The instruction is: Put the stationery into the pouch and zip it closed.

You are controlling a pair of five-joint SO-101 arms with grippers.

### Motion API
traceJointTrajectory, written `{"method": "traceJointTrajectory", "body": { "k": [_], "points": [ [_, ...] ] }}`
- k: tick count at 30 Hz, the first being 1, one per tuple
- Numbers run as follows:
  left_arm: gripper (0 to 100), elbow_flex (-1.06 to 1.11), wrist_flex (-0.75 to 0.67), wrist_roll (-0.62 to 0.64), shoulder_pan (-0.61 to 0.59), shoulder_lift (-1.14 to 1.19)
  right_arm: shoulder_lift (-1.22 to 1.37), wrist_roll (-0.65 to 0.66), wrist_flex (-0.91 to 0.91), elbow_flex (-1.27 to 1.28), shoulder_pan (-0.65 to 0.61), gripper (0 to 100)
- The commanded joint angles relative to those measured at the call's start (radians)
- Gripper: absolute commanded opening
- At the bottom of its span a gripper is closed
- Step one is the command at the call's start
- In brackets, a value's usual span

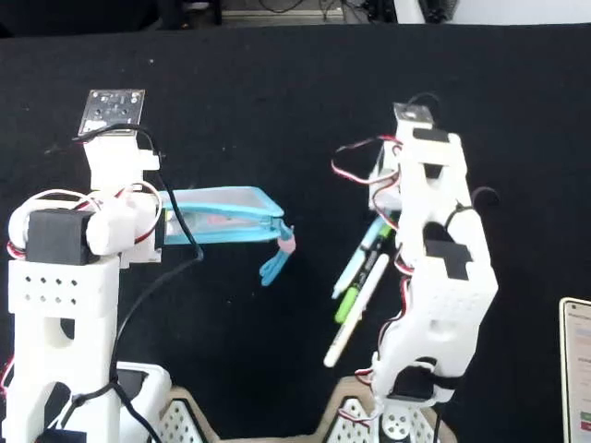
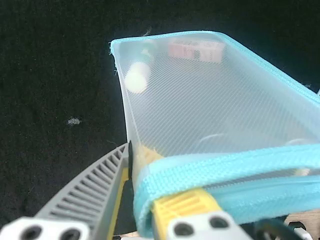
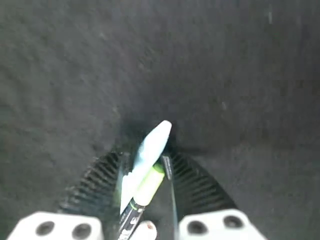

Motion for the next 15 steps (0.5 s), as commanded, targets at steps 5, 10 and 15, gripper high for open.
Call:
{"method": "traceJointTrajectory", "body": {
  "k": [5, 10, 15],
  "points": [
    [3, -0.008, -0.002, -0.005, 0.005, -0.017, -0.004, 0.02, 0.201, -0.223, -0.037, 1.1],
    [3, -0.008, -0.002, -0.005, 0.005, -0.017, -0.002, 0.028, 0.284, -0.354, -0.086, 1.1],
    [3, -0.008, 0.002, -0.005, 0.005, -0.017, -0.002, 0.16, 0.311, -0.526, -0.064, 1.1]
  ]
}}
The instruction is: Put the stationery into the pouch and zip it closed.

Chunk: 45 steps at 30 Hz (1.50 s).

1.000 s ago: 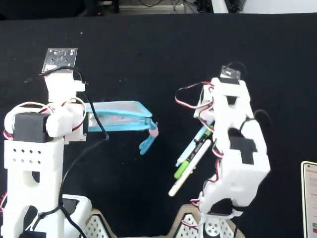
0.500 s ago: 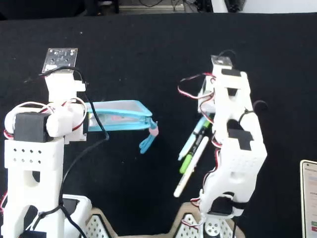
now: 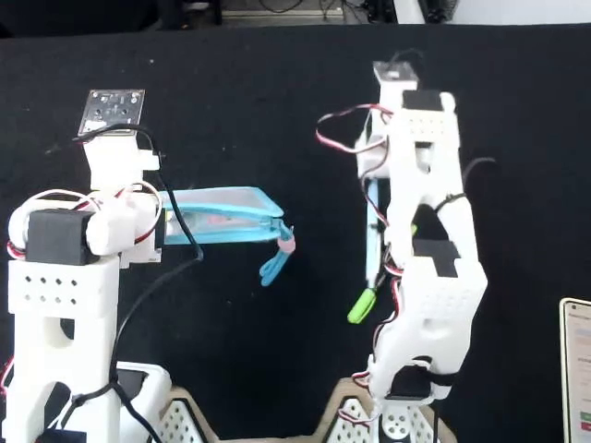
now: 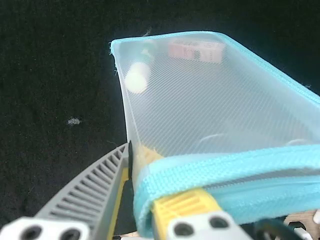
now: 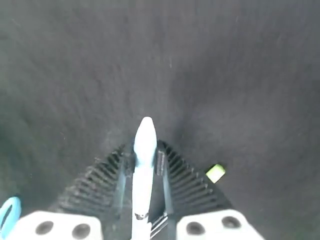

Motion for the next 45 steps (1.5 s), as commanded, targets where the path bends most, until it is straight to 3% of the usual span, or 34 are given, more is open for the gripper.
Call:
{"method": "traceJointTrajectory", "body": {
  "k": [1, 5, 11, 14, 22, 29, 34, 39, 45],
  "points": [
    [3, -0.008, 0.002, -0.005, 0.005, -0.017, -0.008, 0.143, 0.063, -0.2, 0.021, 1.1],
    [3, -0.008, 0.002, -0.005, 0.005, -0.017, -0.005, 0.241, 0.175, -0.358, 0.077, 1.1],
    [3, -0.008, 0.002, -0.005, 0.005, -0.017, -0.004, 0.253, 0.276, -0.568, 0.233, 1.1],
    [3, -0.008, 0.003, -0.005, 0.005, -0.017, -0.001, 0.27, 0.272, -0.538, 0.322, 1.1],
    [3, -0.008, 0.002, -0.005, 0.005, -0.017, 0.143, 0.545, 0.127, -0.346, 0.506, 1.1],
    [3, -0.008, -0.002, -0.005, 0.005, -0.017, 0.265, 0.704, 0.075, -0.3, 0.629, 1.1],
    [3, -0.008, -0.002, -0.005, 0.005, -0.017, 0.294, 0.776, 0.071, -0.297, 0.667, 3.1],
    [3, -0.008, 0.0, -0.005, 0.005, -0.017, 0.355, 0.787, 0.068, -0.309, 0.664, 14.7],
    [3, 0.005, -0.003, -0.005, 0.005, -0.017, 0.361, 0.781, 0.055, -0.311, 0.628, 14.9]
  ]
}}
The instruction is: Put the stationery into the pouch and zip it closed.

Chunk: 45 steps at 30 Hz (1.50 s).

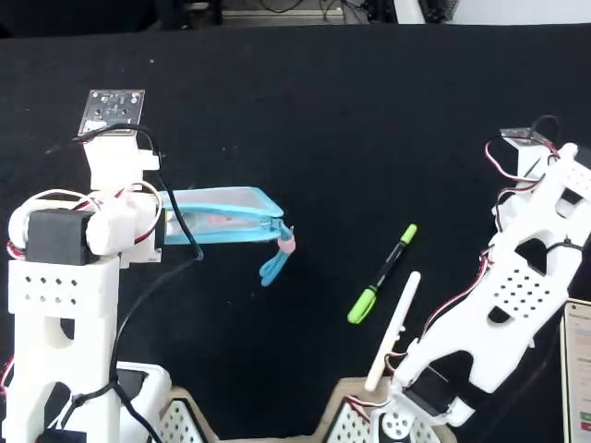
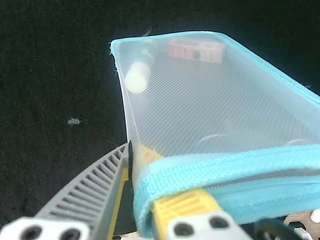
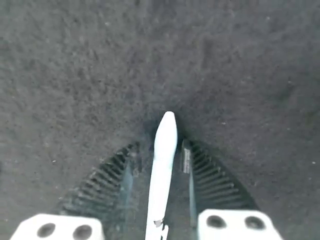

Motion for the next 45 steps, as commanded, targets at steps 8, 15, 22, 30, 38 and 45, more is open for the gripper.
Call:
{"method": "traceJointTrajectory", "body": {
  "k": [8, 15, 22, 30, 38, 45],
  "points": [
    [3, 0.013, -0.003, -0.003, 0.005, -0.017, -0.002, 0.005, -0.115, -0.007, -0.023, 5.4],
    [3, 0.012, -0.003, -0.003, 0.005, -0.017, -0.096, 0.006, -0.005, -0.045, -0.009, 1.1],
    [3, 0.012, -0.003, -0.003, 0.005, -0.017, -0.268, 0.006, 0.172, -0.039, -0.017, 1.1],
    [3, 0.012, -0.003, -0.003, 0.005, -0.017, -0.504, 0.006, 0.192, 0.124, -0.057, 1.1],
    [3, 0.012, -0.002, -0.003, 0.005, -0.017, -0.963, -0.121, 0.13, 0.452, -0.305, 1.1],
    [3, 0.012, -0.002, -0.003, 0.005, -0.017, -1.422, -0.468, -0.012, 0.596, -0.651, 1.1]
  ]
}}
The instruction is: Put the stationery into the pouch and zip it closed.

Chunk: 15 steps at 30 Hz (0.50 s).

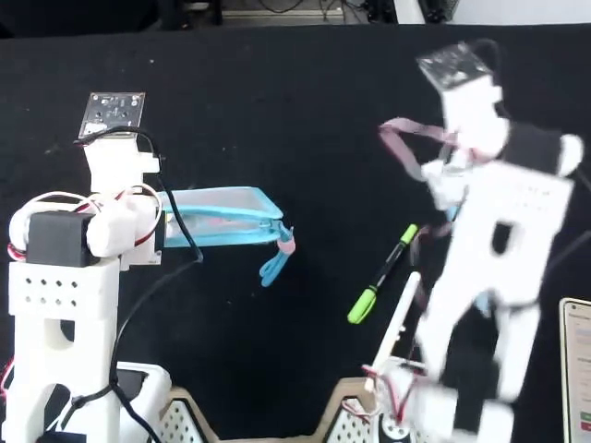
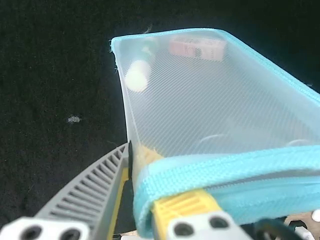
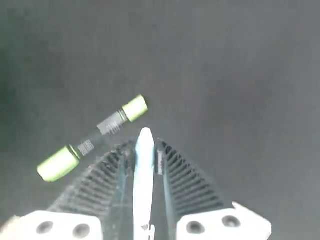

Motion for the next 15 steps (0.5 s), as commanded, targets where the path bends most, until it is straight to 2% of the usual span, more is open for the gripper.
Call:
{"method": "traceJointTrajectory", "body": {
  "k": [1, 5, 8, 11, 15],
  "points": [
    [3, -0.008, 0.0, -0.003, 0.005, -0.009, -0.344, -0.253, -0.107, 0.031, -0.236, 1.1],
    [3, -0.008, 0.0, -0.003, 0.005, -0.009, -0.541, -0.445, -0.199, 0.036, -0.433, 1.1],
    [3, -0.008, -0.002, -0.003, 0.005, -0.009, -0.634, -0.54, -0.273, 0.07, -0.58, 1.1],
    [3, -0.008, -0.002, -0.003, 0.005, -0.009, -0.705, -0.577, -0.362, 0.147, -0.709, 1.1],
    [3, -0.008, -0.002, -0.003, 0.005, -0.009, -0.785, -0.58, -0.517, 0.26, -0.813, 1.1]
  ]
}}
